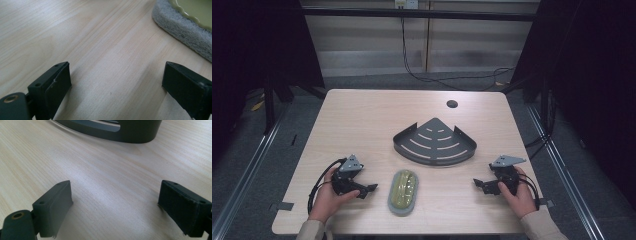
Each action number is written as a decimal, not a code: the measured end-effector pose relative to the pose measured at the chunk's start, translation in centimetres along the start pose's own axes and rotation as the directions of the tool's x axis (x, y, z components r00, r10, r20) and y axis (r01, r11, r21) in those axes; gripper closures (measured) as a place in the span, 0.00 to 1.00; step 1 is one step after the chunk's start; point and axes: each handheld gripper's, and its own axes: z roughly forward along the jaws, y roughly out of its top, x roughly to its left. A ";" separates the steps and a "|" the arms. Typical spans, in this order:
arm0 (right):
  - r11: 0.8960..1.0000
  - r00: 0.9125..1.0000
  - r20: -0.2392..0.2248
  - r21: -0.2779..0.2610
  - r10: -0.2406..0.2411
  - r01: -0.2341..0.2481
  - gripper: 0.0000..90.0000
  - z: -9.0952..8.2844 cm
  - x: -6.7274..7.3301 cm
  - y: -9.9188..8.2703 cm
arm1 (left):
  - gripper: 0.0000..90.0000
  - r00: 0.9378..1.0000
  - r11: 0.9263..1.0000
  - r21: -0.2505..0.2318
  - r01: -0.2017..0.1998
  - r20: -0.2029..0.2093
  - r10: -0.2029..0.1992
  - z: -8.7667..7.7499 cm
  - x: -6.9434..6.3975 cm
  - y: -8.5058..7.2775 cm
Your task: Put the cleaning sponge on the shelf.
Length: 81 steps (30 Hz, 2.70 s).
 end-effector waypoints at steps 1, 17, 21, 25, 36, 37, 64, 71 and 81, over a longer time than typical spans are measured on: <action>1.000 1.000 0.000 0.000 0.000 0.000 0.12 0.0 0.0 0.0 | 0.09 1.000 1.000 0.000 0.000 0.000 0.000 0.0 0.0 0.0; 1.000 1.000 0.000 0.000 0.000 0.000 0.12 0.0 0.0 0.0 | 0.19 0.991 0.955 0.266 0.134 -0.050 -0.125 -1.4 -0.2 3.6; 1.000 1.000 0.000 0.000 0.001 -0.001 0.12 0.0 0.0 0.0 | 0.19 0.981 0.941 0.276 0.195 -0.046 -0.190 -1.9 -0.4 4.9; 1.000 1.000 0.000 0.000 0.000 0.000 0.12 0.0 0.0 0.0 | 0.21 0.977 0.927 0.312 0.209 -0.031 -0.210 -2.0 -0.8 6.0; 1.000 1.000 0.000 0.000 0.000 0.000 0.12 0.0 0.0 0.0 | 0.25 0.966 0.891 0.383 0.244 -0.019 -0.257 -1.6 -1.8 9.2; 1.000 1.000 0.000 0.000 0.000 0.000 0.12 0.0 0.0 0.0 | 0.25 0.967 0.889 0.390 0.242 -0.016 -0.256 -1.5 -1.9 9.4; 1.000 1.000 0.000 0.000 0.000 0.000 0.12 0.0 0.0 0.0 | 0.32 0.957 0.841 0.489 0.233 0.037 -0.287 -0.1 -4.8 13.0; 1.000 1.000 0.000 0.000 0.000 0.000 0.12 0.0 0.0 0.0 | 0.33 0.958 0.842 0.494 0.218 0.055 -0.281 0.5 -5.8 13.8; 1.000 1.000 0.000 0.000 0.000 0.000 0.12 0.0 0.0 0.0 | 0.36 0.952 0.832 0.509 0.220 0.072 -0.296 1.5 -6.2 13.7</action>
